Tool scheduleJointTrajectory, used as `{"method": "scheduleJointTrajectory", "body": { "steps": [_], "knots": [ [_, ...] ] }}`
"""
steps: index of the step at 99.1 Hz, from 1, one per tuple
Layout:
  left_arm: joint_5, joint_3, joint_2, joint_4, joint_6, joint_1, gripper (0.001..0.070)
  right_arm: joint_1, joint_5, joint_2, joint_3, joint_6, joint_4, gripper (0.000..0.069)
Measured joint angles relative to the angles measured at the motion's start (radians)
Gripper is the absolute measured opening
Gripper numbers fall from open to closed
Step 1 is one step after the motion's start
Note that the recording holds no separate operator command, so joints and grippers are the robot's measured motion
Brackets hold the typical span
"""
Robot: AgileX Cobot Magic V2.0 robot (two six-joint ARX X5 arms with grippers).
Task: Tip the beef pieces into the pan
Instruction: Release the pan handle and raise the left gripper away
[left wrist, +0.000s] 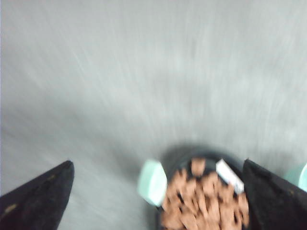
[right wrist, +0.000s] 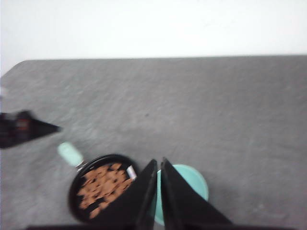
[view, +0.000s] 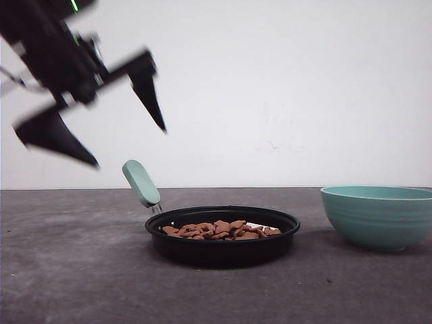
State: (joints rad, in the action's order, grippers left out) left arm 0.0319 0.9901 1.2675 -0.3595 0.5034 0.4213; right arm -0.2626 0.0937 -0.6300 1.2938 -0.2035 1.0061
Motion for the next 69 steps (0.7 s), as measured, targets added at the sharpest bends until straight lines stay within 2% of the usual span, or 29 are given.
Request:
{"method": "scheduleJointTrajectory", "body": {
  "steps": [10, 18, 21, 30, 38, 44, 56, 69],
  "knots": [
    [-0.090, 0.000, -0.160, -0.043, -0.046, 0.000, 0.0696, 0.000, -0.020, 0.000, -0.022, 0.026, -0.041, 0.0010],
    [-0.187, 0.000, -0.301, -0.092, -0.067, 0.000, 0.0693, 0.000, -0.045, 0.000, -0.042, 0.053, -0.066, 0.0010],
    [-0.223, 0.000, -0.347, -0.111, -0.072, 0.000, 0.0669, 0.000, -0.047, 0.000, -0.052, 0.064, -0.078, 0.0010],
    [-0.313, 0.000, -0.473, -0.161, -0.100, 0.000, 0.0416, 0.000, -0.064, 0.006, -0.097, 0.091, -0.134, 0.0010],
    [-0.356, 0.000, -0.562, -0.201, -0.129, 0.000, 0.0179, 0.000, -0.064, 0.025, -0.161, 0.108, -0.197, 0.0010],
    [-0.379, 0.000, -0.627, -0.225, -0.144, 0.000, 0.0074, 0.000, -0.064, 0.045, -0.220, 0.119, -0.251, 0.0010],
    [-0.433, -0.022, -0.758, -0.231, -0.160, 0.000, 0.0019, 0.000, -0.064, 0.082, -0.351, 0.131, -0.362, 0.0010],
    [-0.489, -0.023, -0.859, -0.229, -0.193, 0.000, 0.0015, 0.000, -0.065, 0.077, -0.407, 0.137, -0.338, 0.0010]
  ]
}}
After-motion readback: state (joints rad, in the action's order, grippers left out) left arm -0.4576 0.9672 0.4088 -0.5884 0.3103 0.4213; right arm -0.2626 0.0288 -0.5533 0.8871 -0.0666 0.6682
